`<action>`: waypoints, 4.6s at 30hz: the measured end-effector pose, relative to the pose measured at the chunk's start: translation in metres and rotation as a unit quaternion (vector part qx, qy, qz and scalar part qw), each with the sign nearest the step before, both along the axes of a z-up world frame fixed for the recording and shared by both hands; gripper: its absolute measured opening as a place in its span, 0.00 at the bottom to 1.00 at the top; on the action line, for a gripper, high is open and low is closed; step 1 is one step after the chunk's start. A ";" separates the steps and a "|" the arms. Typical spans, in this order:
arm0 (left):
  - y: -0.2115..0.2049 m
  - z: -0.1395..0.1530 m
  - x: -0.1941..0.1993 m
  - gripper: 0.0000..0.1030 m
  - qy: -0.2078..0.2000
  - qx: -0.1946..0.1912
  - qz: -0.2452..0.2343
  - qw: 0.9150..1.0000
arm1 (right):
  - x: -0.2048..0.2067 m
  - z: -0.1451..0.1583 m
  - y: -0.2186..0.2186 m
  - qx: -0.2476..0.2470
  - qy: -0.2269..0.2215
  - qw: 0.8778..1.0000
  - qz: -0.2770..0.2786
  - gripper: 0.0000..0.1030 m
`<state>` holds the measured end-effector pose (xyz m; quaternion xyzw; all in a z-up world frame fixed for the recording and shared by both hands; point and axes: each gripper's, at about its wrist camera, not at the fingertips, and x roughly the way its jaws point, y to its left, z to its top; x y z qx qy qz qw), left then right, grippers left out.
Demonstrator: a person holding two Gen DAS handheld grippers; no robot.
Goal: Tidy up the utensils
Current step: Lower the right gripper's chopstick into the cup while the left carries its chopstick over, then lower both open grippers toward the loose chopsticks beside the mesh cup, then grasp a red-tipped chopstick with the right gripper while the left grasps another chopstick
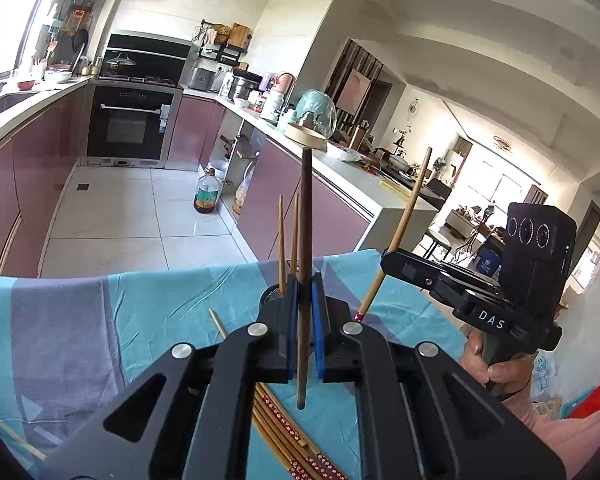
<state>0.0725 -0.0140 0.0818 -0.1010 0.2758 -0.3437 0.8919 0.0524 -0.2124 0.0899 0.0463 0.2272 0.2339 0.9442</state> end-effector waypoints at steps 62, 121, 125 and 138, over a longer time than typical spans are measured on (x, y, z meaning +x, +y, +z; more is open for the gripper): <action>-0.035 -0.043 0.072 0.47 0.011 0.124 0.070 0.990 | 0.039 -0.040 -0.018 -0.032 0.068 0.995 -0.067 0.19; -0.029 -0.173 0.010 0.19 0.123 0.231 0.046 0.964 | 0.008 -0.167 0.075 -0.124 0.222 0.967 -0.002 0.08; -0.026 -0.174 0.011 0.20 0.126 0.227 0.046 0.964 | 0.008 -0.167 0.072 -0.123 0.225 0.967 -0.005 0.07; -0.026 -0.176 0.011 0.12 0.131 0.218 0.077 0.964 | 0.012 -0.166 0.067 -0.095 0.227 0.969 -0.022 0.06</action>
